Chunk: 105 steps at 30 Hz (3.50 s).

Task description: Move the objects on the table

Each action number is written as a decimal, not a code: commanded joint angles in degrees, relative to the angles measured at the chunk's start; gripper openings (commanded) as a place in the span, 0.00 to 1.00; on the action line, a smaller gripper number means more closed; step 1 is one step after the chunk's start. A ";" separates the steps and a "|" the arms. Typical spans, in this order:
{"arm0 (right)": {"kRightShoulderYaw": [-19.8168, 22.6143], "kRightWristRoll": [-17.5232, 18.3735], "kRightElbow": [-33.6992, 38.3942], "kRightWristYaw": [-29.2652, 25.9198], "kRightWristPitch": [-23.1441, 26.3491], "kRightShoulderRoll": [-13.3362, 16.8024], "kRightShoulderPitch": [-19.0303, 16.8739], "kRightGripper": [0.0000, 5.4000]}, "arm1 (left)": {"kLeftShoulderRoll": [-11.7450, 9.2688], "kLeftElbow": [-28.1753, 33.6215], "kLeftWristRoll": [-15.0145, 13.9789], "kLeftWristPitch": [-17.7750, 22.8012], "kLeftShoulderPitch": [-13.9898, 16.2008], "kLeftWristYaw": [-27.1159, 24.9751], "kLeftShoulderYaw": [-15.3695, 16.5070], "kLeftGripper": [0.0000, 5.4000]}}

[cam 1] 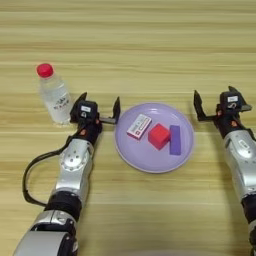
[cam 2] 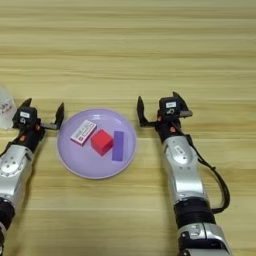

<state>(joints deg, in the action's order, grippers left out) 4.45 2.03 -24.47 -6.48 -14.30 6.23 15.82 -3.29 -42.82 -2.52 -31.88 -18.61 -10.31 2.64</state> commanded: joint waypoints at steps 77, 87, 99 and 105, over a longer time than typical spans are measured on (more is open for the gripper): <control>3.96 1.13 -3.24 2.05 -2.84 2.39 3.60 1.00 | -10.34 13.82 -4.35 11.23 0.26 -0.70 9.83 1.00; 3.91 1.11 -3.30 2.02 -2.83 2.35 3.60 1.00 | -10.46 11.61 -4.43 10.37 -0.44 -0.74 9.90 1.00; 3.94 1.09 -3.35 2.00 -2.92 2.38 3.65 1.00 | -10.15 11.41 -6.45 10.13 -0.51 -3.09 10.45 0.86; 3.97 1.09 -3.60 2.01 -3.00 2.40 3.87 1.00 | -10.31 10.92 -6.55 9.97 -0.66 -2.98 10.41 0.75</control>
<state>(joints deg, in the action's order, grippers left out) 8.41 2.67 -27.76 -4.25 -16.91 8.57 18.79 -13.07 -31.19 -9.13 -21.63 -18.72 -13.17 13.03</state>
